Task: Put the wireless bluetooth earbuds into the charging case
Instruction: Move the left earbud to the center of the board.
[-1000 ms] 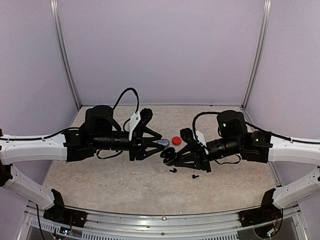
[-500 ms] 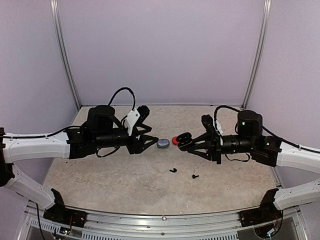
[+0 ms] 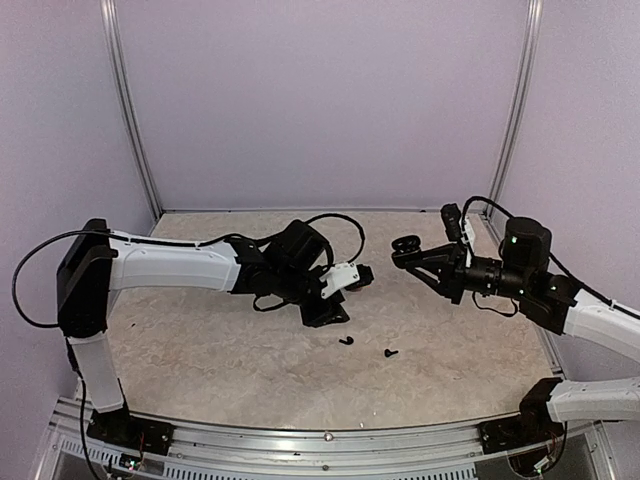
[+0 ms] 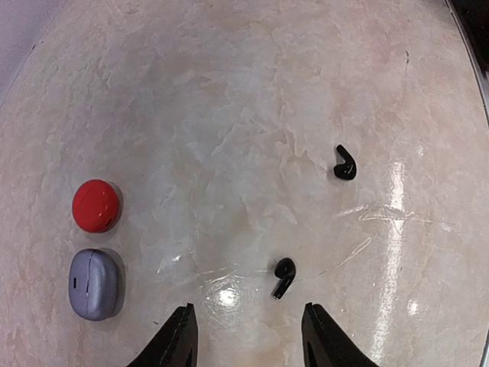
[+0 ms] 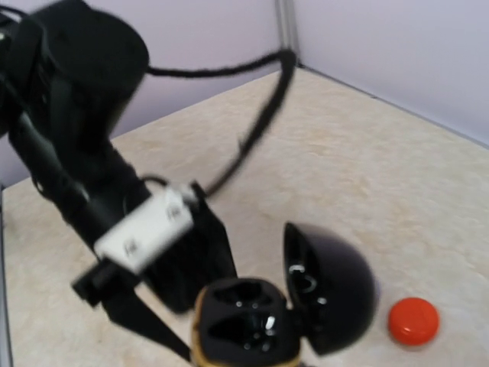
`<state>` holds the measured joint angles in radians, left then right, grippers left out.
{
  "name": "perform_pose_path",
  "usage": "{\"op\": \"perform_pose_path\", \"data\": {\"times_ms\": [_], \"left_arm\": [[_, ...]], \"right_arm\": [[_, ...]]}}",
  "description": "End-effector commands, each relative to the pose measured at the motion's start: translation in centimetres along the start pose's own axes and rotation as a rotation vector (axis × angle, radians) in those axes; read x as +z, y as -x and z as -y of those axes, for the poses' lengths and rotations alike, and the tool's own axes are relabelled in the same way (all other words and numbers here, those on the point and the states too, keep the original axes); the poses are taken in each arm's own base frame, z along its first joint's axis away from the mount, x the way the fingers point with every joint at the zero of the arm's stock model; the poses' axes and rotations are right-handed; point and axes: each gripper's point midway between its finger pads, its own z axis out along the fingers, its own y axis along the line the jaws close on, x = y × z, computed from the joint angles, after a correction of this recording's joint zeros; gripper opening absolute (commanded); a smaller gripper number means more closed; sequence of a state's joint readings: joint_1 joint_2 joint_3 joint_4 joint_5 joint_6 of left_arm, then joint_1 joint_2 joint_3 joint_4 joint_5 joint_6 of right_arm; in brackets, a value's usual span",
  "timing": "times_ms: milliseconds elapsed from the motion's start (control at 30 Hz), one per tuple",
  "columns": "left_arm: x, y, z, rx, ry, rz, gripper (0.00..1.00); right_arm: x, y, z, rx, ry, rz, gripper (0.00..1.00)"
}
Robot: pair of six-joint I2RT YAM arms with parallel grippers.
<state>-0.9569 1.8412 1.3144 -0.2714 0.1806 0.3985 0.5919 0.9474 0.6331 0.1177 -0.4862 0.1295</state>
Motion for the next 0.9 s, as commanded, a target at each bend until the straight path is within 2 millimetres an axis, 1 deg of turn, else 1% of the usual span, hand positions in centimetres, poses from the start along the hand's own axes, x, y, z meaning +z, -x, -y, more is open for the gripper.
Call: {"op": "perform_pose_path", "data": {"times_ms": [0, 67, 167, 300, 433, 533, 667, 733, 867], "left_arm": [[2.2, -2.2, 1.5, 0.079, -0.094, -0.144, 0.47], [3.3, -2.7, 2.0, 0.1, -0.118, -0.177, 0.47], [4.4, -2.2, 2.4, 0.13, -0.134, -0.198, 0.48], [6.4, -2.8, 2.6, 0.139, -0.153, -0.227, 0.44], [7.7, -3.5, 2.9, 0.134, -0.175, -0.25, 0.43], [8.3, -3.8, 3.1, 0.136, -0.188, -0.258, 0.42], [8.9, -4.3, 3.3, 0.123, -0.197, -0.271, 0.35], [9.1, -4.1, 3.0, 0.106, -0.189, -0.269, 0.33], [9.5, -4.8, 2.2, 0.053, -0.158, -0.304, 0.27]], "right_arm": [[-1.1, 0.2, 1.1, 0.033, -0.049, 0.025, 0.0], [-1.5, 0.3, 1.2, 0.033, -0.055, 0.03, 0.0], [-1.9, 0.4, 1.4, 0.032, -0.068, 0.034, 0.0], [-2.2, 0.4, 1.5, 0.035, -0.07, 0.042, 0.0], [-2.2, 0.1, 1.4, 0.042, -0.063, 0.037, 0.0], [-2.2, 0.1, 1.4, 0.043, -0.057, 0.036, 0.0], [-2.1, 0.1, 1.3, 0.042, -0.049, 0.037, 0.0], [-2.0, 0.1, 1.3, 0.042, -0.046, 0.034, 0.0], [-1.9, 0.0, 1.4, 0.042, -0.047, 0.031, 0.0]]}}
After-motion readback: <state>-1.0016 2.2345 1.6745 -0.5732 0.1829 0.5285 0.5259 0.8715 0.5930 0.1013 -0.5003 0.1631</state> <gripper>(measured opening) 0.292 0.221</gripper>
